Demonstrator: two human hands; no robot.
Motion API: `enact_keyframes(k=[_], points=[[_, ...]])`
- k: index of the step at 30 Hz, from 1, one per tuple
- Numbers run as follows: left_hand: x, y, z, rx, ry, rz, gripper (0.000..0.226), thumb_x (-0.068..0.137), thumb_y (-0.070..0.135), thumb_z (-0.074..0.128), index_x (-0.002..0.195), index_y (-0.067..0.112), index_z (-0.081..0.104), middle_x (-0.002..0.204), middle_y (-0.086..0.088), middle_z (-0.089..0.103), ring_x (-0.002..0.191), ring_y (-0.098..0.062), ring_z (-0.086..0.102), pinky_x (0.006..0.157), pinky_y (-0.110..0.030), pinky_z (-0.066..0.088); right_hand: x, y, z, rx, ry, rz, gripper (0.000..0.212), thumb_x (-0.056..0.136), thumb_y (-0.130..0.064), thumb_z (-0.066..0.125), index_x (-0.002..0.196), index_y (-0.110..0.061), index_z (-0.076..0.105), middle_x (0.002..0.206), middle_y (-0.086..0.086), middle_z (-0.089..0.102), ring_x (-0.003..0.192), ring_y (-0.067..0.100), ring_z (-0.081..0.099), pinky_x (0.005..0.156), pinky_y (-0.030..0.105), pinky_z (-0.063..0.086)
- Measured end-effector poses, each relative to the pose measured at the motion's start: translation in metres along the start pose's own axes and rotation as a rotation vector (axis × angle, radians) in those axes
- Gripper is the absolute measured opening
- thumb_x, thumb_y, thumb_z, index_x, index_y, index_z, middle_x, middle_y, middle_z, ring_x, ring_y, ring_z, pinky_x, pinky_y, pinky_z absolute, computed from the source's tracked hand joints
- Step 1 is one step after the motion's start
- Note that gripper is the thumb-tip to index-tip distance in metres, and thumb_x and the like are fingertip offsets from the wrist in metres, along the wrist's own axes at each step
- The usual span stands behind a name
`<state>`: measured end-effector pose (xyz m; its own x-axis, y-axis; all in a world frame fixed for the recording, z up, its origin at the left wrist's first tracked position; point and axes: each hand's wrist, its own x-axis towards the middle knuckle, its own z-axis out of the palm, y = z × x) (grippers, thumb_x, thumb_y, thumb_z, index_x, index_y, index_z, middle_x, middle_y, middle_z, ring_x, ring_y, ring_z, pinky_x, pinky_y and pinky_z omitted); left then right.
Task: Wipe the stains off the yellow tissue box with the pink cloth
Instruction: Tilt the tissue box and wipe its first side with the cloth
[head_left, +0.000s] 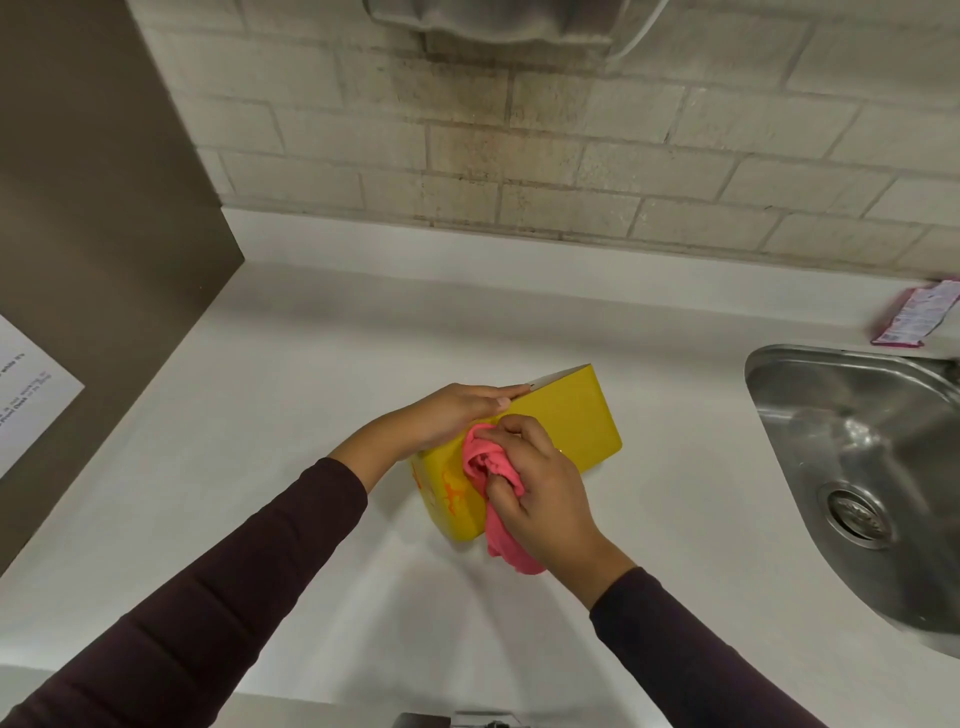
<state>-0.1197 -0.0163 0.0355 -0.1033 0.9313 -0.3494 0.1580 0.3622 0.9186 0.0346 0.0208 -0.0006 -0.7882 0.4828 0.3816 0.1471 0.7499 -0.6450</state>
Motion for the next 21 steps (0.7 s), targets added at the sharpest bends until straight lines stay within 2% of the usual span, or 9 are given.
enact_keyframes(k=[3, 6, 10, 12, 15, 18, 21], points=[[0.000, -0.001, -0.002, -0.012, -0.024, -0.022, 0.038, 0.097, 0.020, 0.042, 0.135, 0.021, 0.047, 0.129, 0.010, 0.049, 0.115, -0.001, 0.046, 0.079, 0.004, 0.039, 0.003, -0.011, 0.011, 0.028, -0.018, -0.049, 0.041, 0.079, -0.021, 0.049, 0.116, -0.011, 0.062, 0.113, 0.007, 0.058, 0.088, 0.014, 0.058, 0.065, 0.026, 0.050], [0.000, -0.002, -0.005, 0.001, -0.051, -0.018, 0.038, 0.098, 0.022, 0.041, 0.136, 0.022, 0.045, 0.130, 0.015, 0.045, 0.123, 0.000, 0.039, 0.083, 0.005, 0.036, 0.002, -0.014, 0.013, 0.023, -0.047, -0.074, 0.043, 0.079, -0.020, 0.049, 0.118, -0.009, 0.061, 0.113, 0.009, 0.058, 0.086, 0.016, 0.058, 0.065, 0.029, 0.051], [0.002, -0.005, -0.007, 0.011, -0.050, 0.003, 0.038, 0.097, 0.025, 0.041, 0.135, 0.024, 0.045, 0.145, 0.010, 0.041, 0.132, -0.003, 0.035, 0.105, -0.016, 0.029, 0.003, -0.016, 0.012, -0.010, -0.103, -0.139, 0.042, 0.078, -0.020, 0.049, 0.116, -0.008, 0.063, 0.111, 0.009, 0.060, 0.080, 0.019, 0.059, 0.063, 0.027, 0.048], [0.002, -0.007, -0.006, 0.033, -0.033, 0.020, 0.038, 0.097, 0.025, 0.041, 0.135, 0.024, 0.046, 0.146, 0.009, 0.040, 0.131, 0.000, 0.033, 0.102, -0.013, 0.025, 0.002, -0.018, 0.013, -0.036, -0.139, -0.177, 0.040, 0.078, -0.019, 0.050, 0.114, -0.008, 0.063, 0.111, 0.009, 0.060, 0.079, 0.020, 0.059, 0.062, 0.026, 0.047], [0.002, -0.007, -0.005, 0.076, -0.017, 0.029, 0.037, 0.098, 0.029, 0.040, 0.134, 0.028, 0.046, 0.145, 0.012, 0.041, 0.128, 0.004, 0.033, 0.093, -0.002, 0.030, 0.003, -0.018, 0.010, -0.065, -0.184, -0.216, 0.040, 0.075, -0.018, 0.052, 0.113, -0.008, 0.063, 0.110, 0.008, 0.060, 0.076, 0.021, 0.059, 0.061, 0.026, 0.045], [0.003, -0.008, -0.005, 0.103, -0.010, 0.031, 0.037, 0.097, 0.035, 0.041, 0.133, 0.034, 0.046, 0.145, 0.012, 0.041, 0.128, 0.003, 0.034, 0.096, -0.009, 0.030, 0.004, -0.017, 0.006, -0.098, -0.247, -0.251, 0.041, 0.073, -0.019, 0.055, 0.112, -0.008, 0.064, 0.106, 0.009, 0.060, 0.073, 0.022, 0.058, 0.061, 0.025, 0.043], [0.003, -0.007, -0.005, 0.154, -0.012, 0.036, 0.040, 0.094, 0.040, 0.044, 0.134, 0.036, 0.044, 0.144, 0.014, 0.041, 0.122, 0.007, 0.034, 0.092, -0.008, 0.029, 0.004, -0.016, 0.003, -0.128, -0.302, -0.280, 0.040, 0.072, -0.016, 0.063, 0.111, -0.008, 0.065, 0.106, 0.009, 0.061, 0.072, 0.025, 0.058, 0.060, 0.029, 0.046]])
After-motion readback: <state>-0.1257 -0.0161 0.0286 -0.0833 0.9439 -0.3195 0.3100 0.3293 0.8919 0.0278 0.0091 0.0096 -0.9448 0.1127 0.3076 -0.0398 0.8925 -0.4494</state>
